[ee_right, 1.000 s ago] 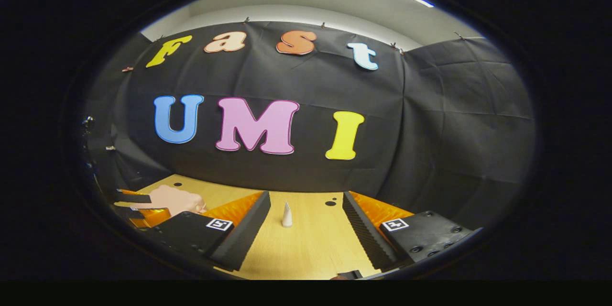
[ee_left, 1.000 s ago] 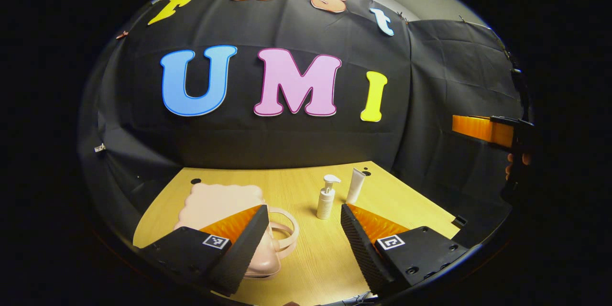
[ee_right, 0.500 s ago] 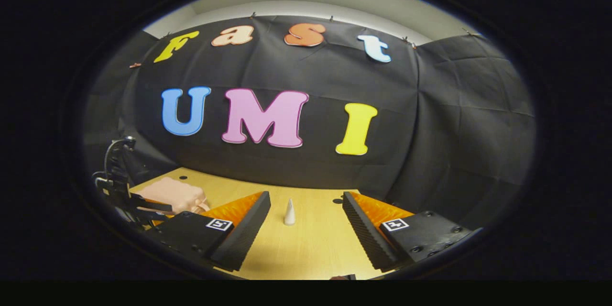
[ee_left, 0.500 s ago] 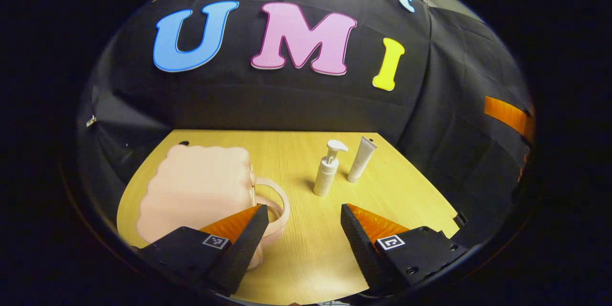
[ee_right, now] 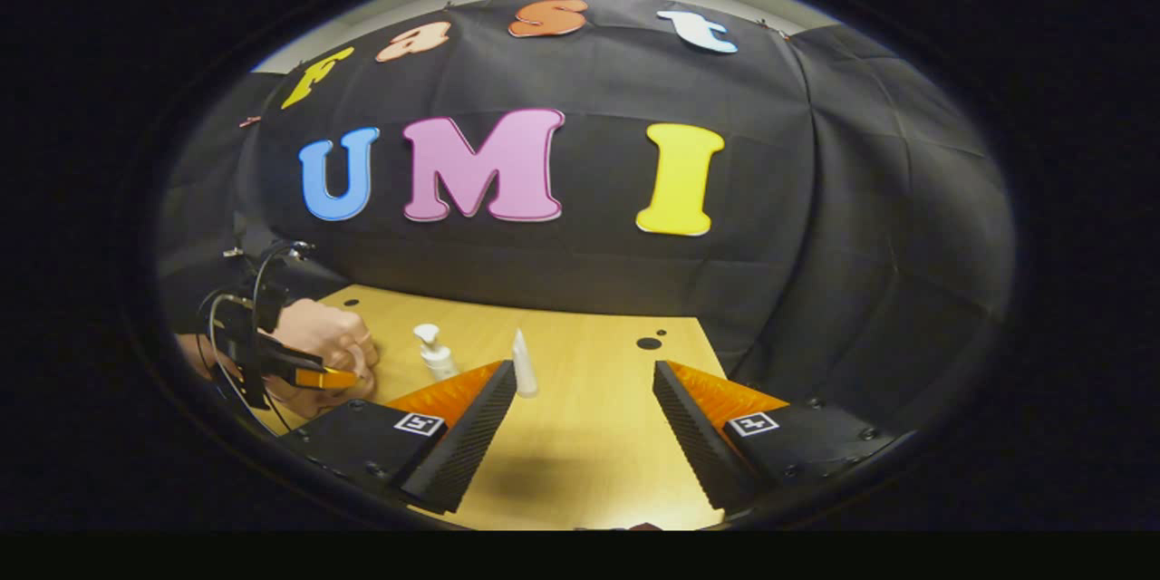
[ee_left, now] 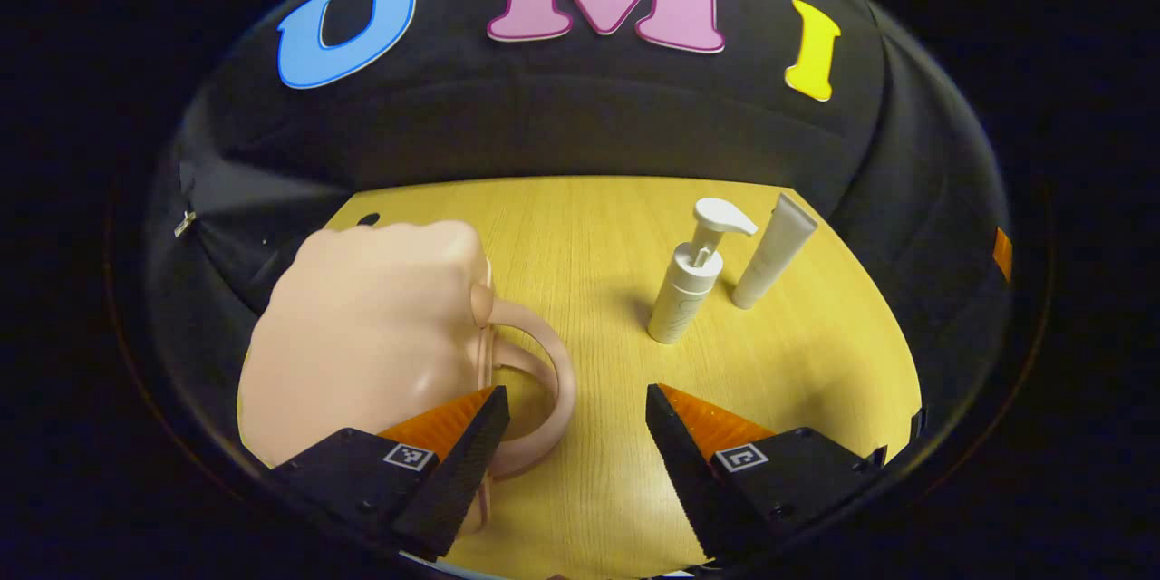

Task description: First open the suitcase, pack the skin care products into it, and then close the suitcase.

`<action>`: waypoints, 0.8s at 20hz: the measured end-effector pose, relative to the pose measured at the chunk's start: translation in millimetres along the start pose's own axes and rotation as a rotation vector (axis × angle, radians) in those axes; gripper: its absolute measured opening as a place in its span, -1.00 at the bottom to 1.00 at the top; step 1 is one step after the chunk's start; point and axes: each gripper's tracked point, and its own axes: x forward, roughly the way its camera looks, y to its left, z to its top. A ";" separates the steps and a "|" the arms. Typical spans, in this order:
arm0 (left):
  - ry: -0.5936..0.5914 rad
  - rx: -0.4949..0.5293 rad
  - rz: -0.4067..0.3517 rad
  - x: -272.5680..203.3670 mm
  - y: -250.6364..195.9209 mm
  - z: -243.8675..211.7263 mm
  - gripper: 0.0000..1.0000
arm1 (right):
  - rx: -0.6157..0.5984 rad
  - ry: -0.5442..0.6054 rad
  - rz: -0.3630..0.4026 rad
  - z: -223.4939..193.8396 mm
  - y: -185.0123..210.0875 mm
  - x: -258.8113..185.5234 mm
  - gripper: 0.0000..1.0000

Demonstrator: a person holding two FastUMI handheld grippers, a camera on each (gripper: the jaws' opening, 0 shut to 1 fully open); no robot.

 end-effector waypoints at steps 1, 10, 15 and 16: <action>0.021 0.002 0.013 7.0 1.8 -2.0 0.93 | 0.005 0.027 -0.001 -13.4 -11.6 4.5 0.94; 0.147 0.070 0.039 52.6 -1.1 -2.7 0.87 | 0.122 0.147 -0.133 -66.4 -87.8 0.8 0.94; 0.236 0.005 -0.069 66.6 -14.7 -17.0 0.63 | 0.206 0.166 -0.222 -74.4 -97.9 -9.5 0.94; 0.229 0.001 -0.047 68.2 -8.7 -15.0 0.54 | 0.220 0.172 -0.236 -75.6 -97.3 -12.6 0.94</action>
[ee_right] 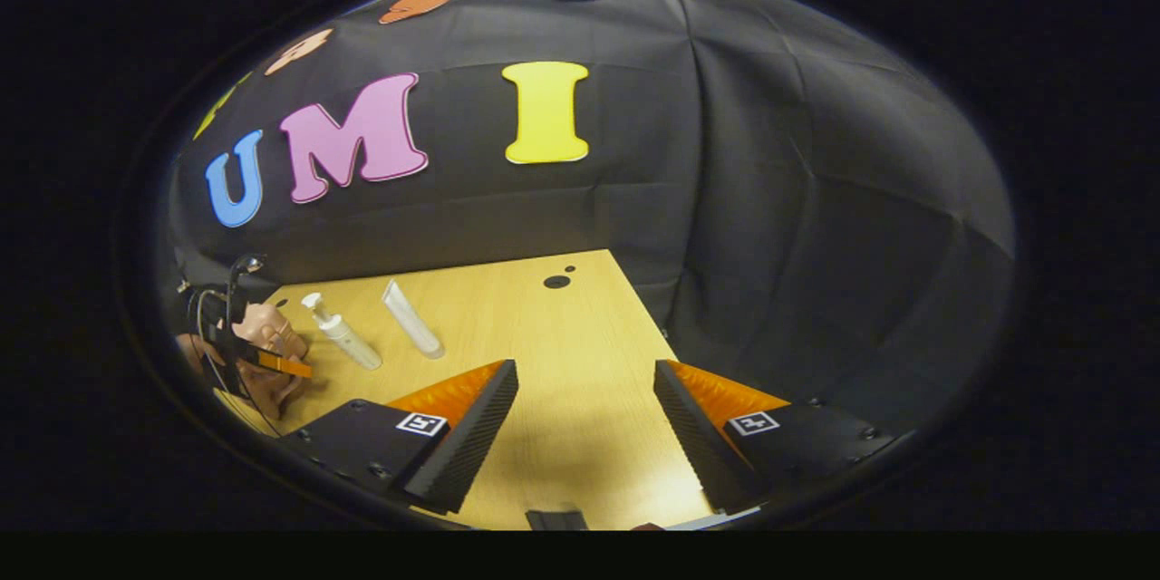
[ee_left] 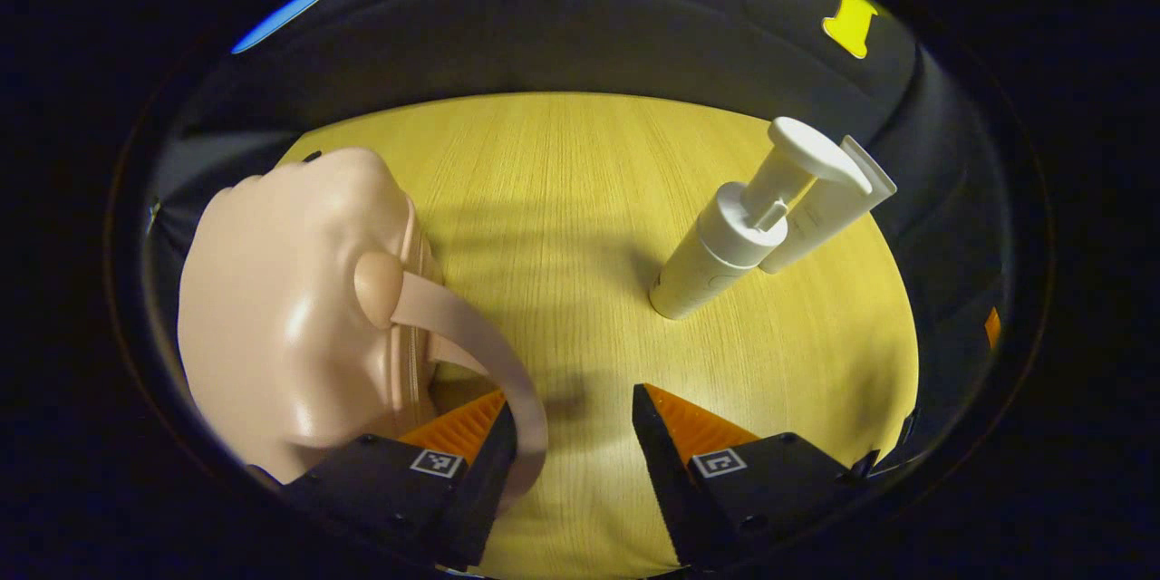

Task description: First open the suitcase, pack the skin care products into it, and then close the suitcase.

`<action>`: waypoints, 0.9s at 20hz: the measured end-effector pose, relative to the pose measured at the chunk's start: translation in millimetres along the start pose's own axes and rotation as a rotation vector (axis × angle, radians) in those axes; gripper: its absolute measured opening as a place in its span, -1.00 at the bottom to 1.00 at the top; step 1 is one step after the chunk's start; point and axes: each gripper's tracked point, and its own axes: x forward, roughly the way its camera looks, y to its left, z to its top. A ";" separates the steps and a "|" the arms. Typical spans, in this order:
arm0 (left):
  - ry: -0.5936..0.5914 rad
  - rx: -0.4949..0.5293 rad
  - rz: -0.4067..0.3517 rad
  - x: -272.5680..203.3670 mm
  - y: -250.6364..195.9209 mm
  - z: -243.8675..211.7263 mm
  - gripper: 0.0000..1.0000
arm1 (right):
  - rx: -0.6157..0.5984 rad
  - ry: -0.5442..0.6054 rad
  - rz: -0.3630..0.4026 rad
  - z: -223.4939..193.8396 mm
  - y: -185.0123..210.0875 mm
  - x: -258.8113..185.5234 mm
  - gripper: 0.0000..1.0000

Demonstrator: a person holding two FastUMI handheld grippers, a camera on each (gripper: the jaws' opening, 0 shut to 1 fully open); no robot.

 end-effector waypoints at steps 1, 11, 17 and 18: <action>0.000 0.007 0.031 -1.7 9.3 2.6 0.17 | 0.013 -0.001 -0.014 0.4 -0.5 -3.0 0.92; -0.018 0.035 -0.118 -90.9 17.5 28.6 -0.72 | 0.054 -0.016 -0.041 6.1 37.9 -17.0 0.96; -0.098 0.079 -0.114 -187.3 70.4 66.6 -0.71 | 0.066 -0.009 0.025 8.0 96.3 -5.9 0.97; -0.110 0.064 -0.127 -212.5 93.3 70.3 -0.72 | 0.063 -0.013 0.049 11.3 112.6 -4.5 0.96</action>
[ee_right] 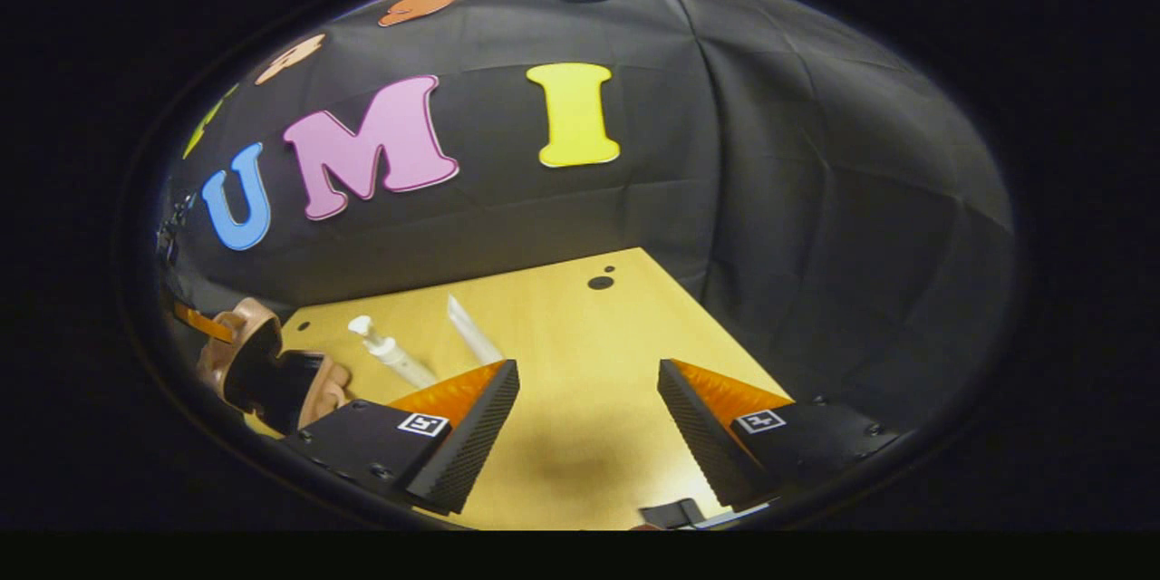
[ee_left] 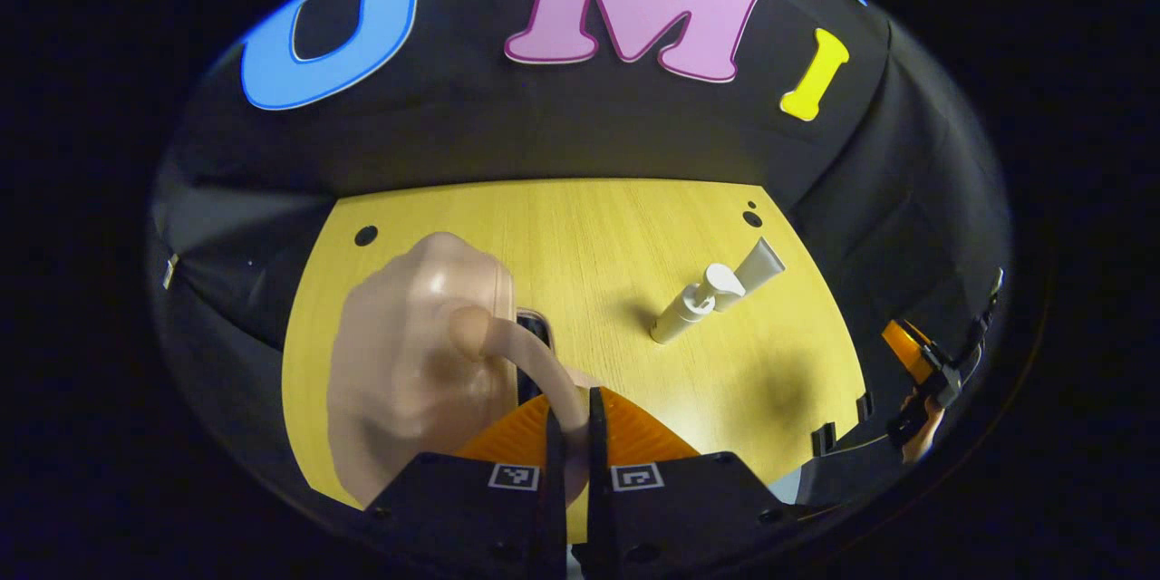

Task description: First open the suitcase, pack the skin care products into it, and then close the suitcase.

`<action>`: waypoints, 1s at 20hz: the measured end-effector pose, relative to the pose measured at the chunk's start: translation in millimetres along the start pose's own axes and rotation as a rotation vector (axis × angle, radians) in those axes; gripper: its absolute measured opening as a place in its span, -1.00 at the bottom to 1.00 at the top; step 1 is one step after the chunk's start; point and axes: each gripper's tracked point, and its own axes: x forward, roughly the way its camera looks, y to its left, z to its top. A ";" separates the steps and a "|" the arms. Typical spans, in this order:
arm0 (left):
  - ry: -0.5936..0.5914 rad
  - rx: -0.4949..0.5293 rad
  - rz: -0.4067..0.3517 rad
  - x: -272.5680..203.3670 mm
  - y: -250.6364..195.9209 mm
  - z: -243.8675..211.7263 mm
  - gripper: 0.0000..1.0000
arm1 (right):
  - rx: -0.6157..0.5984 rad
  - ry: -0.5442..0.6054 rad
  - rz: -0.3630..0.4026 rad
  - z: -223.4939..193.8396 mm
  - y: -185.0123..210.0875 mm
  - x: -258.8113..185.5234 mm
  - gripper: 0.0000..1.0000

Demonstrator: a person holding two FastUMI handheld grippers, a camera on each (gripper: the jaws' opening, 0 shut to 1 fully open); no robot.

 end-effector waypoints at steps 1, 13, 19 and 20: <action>-0.008 -0.026 -0.012 -13.8 13.0 3.0 -0.72 | -0.010 -0.006 0.015 2.0 11.8 2.3 0.96; -0.084 0.041 0.415 -88.6 336.3 23.3 -0.72 | -0.080 -0.032 0.072 28.1 90.8 2.4 0.96; 0.084 -0.043 0.514 -22.5 465.9 -45.4 -0.72 | -0.146 -0.002 0.045 22.1 100.4 -2.3 0.96; 0.105 -0.051 0.518 -8.4 477.8 -57.4 -0.72 | -0.153 0.005 0.042 22.2 102.7 -3.9 0.96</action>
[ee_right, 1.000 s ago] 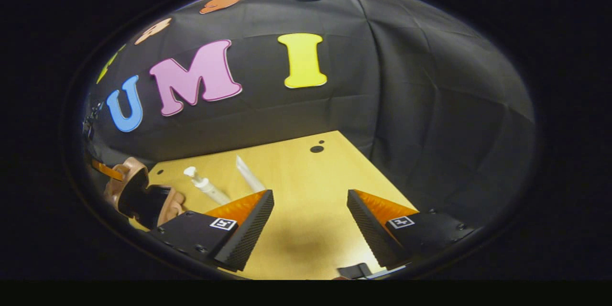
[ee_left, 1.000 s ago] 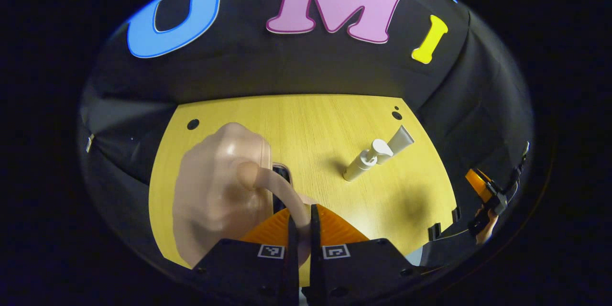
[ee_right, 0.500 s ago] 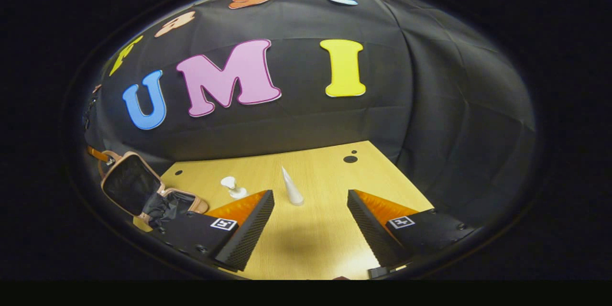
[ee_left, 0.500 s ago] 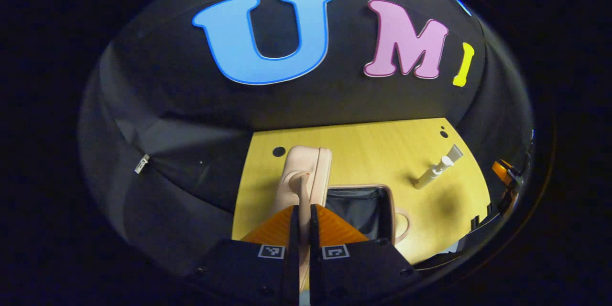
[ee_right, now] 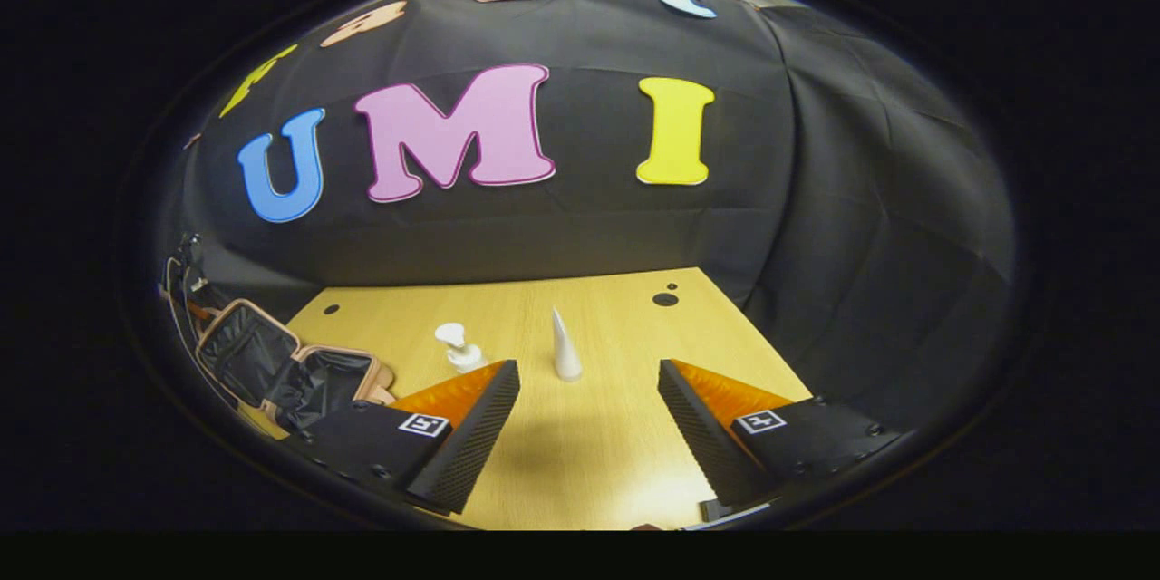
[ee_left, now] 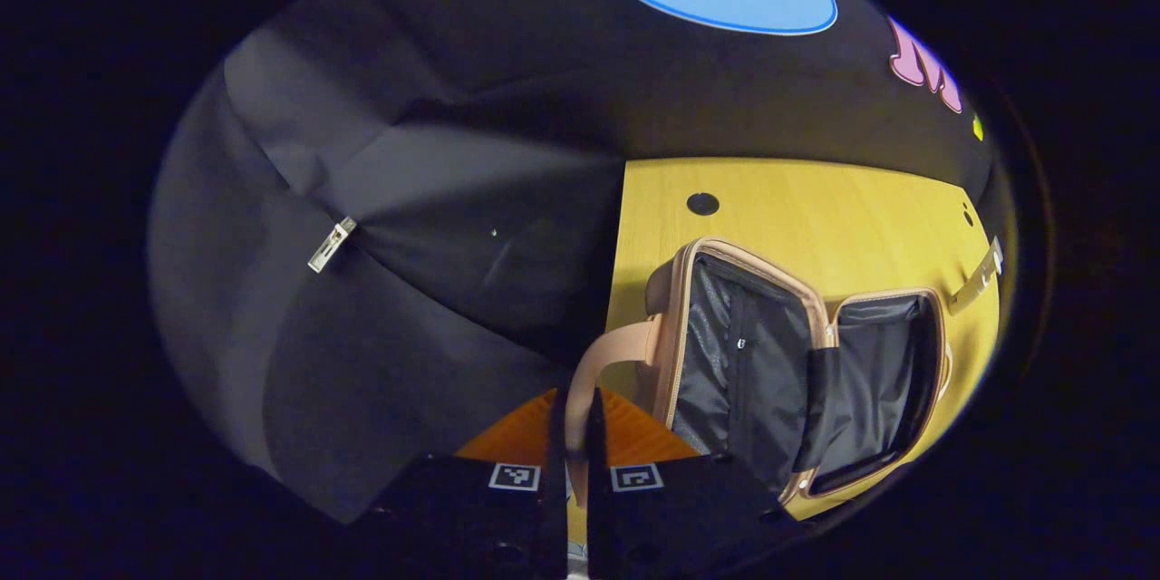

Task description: First open the suitcase, pack the skin care products into it, and then close the suitcase.

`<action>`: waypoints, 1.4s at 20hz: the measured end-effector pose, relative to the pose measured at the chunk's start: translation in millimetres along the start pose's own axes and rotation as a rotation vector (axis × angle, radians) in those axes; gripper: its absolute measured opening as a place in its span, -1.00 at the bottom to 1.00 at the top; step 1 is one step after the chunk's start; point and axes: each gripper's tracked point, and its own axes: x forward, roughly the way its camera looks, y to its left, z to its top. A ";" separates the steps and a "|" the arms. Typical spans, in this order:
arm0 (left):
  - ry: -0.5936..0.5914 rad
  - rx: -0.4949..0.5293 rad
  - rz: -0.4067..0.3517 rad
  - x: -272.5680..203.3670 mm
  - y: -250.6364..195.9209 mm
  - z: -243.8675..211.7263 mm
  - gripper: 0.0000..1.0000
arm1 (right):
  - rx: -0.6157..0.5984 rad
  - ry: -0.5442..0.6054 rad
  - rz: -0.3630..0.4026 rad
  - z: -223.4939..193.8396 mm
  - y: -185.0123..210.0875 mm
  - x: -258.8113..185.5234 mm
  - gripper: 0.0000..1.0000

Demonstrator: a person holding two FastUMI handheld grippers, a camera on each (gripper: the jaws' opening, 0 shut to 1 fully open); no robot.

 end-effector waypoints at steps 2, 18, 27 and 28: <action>0.061 -0.020 0.005 33.6 -0.6 -20.7 -0.72 | -0.015 0.009 -0.006 -2.7 9.4 -6.7 0.96; 0.230 0.002 0.055 133.3 25.2 -92.0 -0.34 | 0.083 0.104 -0.035 -28.6 36.7 -12.7 0.96; -0.072 0.029 -0.088 29.5 -47.0 -34.6 0.97 | 0.083 0.119 -0.021 -44.2 28.3 -2.3 0.97; -0.127 0.064 -0.143 8.2 -77.6 -25.2 0.97 | 0.074 0.121 -0.011 -47.1 28.5 2.1 0.97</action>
